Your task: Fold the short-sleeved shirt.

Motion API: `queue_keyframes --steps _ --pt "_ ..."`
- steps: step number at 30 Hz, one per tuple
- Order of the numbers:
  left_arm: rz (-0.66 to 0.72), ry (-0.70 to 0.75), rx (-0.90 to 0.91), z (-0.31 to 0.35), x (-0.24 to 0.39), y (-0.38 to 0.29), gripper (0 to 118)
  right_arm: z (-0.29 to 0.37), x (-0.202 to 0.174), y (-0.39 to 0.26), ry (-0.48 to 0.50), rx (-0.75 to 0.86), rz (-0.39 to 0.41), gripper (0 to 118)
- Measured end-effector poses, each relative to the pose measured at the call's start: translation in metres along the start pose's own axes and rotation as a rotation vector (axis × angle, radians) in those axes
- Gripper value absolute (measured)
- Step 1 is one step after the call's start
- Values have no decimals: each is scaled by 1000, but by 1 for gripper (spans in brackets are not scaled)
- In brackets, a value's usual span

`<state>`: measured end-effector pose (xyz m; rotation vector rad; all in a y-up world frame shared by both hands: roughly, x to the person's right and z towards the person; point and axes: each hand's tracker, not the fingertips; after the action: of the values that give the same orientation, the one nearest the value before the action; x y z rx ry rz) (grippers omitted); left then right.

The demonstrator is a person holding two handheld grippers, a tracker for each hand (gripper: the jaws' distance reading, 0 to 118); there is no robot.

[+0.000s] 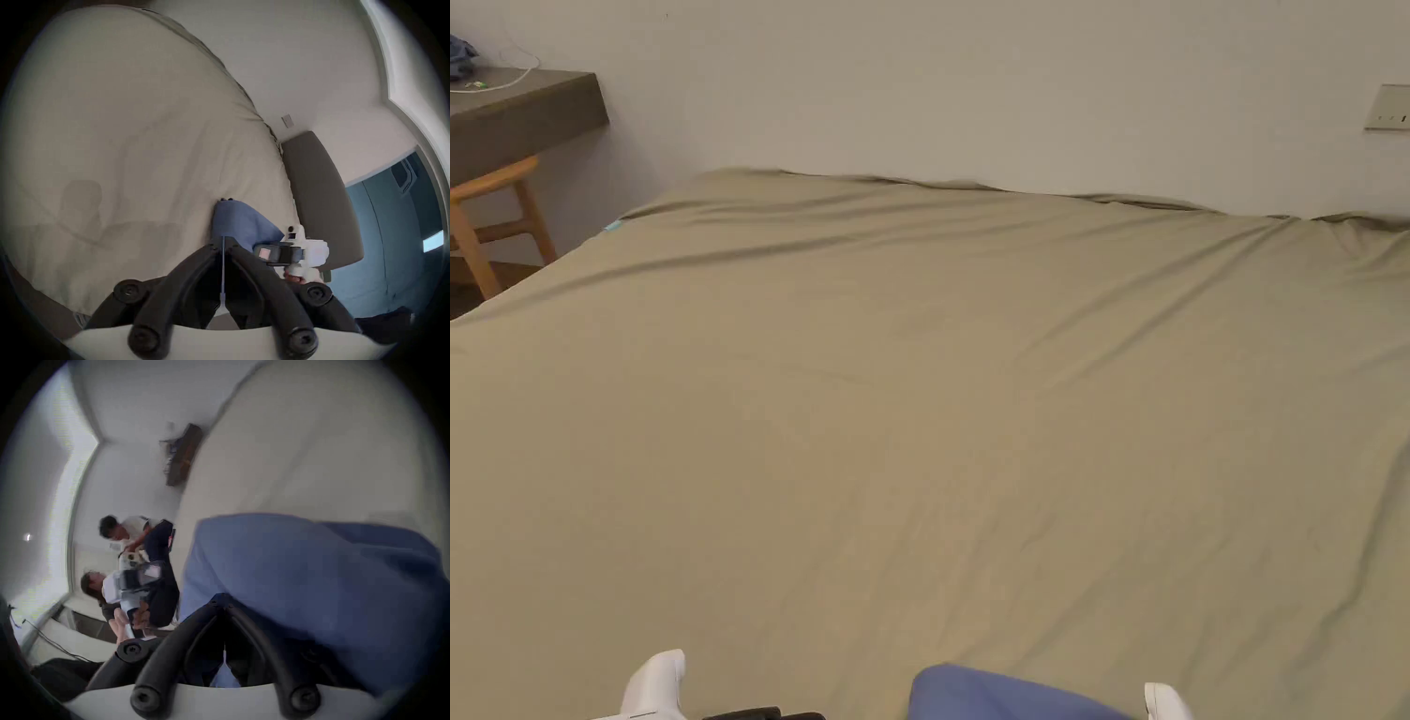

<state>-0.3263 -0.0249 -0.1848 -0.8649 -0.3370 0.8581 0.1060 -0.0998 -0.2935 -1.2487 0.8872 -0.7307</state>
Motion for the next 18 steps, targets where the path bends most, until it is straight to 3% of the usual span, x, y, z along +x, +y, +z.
queue_keyframes --steps 2,3,4,5,6,7,13,15,18 --pt "46 -50 -29 -7 -5 0 2 11 14 -2 194 91 -51 3" --pt "59 -71 -43 -12 -6 0 8 15 13 -5 154 77 -37 3" --pt "67 -80 -50 -16 -7 0 25 16 15 -5 146 69 -30 3" --pt "77 -92 -62 -23 -7 0 47 17 16 -5 153 58 -9 3" --pt "82 -108 -82 -31 -7 0 77 18 16 -4 150 53 0 3" --pt "86 -115 -101 -39 -6 -1 96 18 12 -4 148 51 -2 3" --pt "65 -82 -286 -99 4 -17 95 23 9 -8 133 61 12 3" --pt "61 -216 -259 -108 10 -23 95 24 8 -9 121 61 23 3" --pt "23 -162 -266 -112 18 -28 89 24 3 -10 89 60 52 3"
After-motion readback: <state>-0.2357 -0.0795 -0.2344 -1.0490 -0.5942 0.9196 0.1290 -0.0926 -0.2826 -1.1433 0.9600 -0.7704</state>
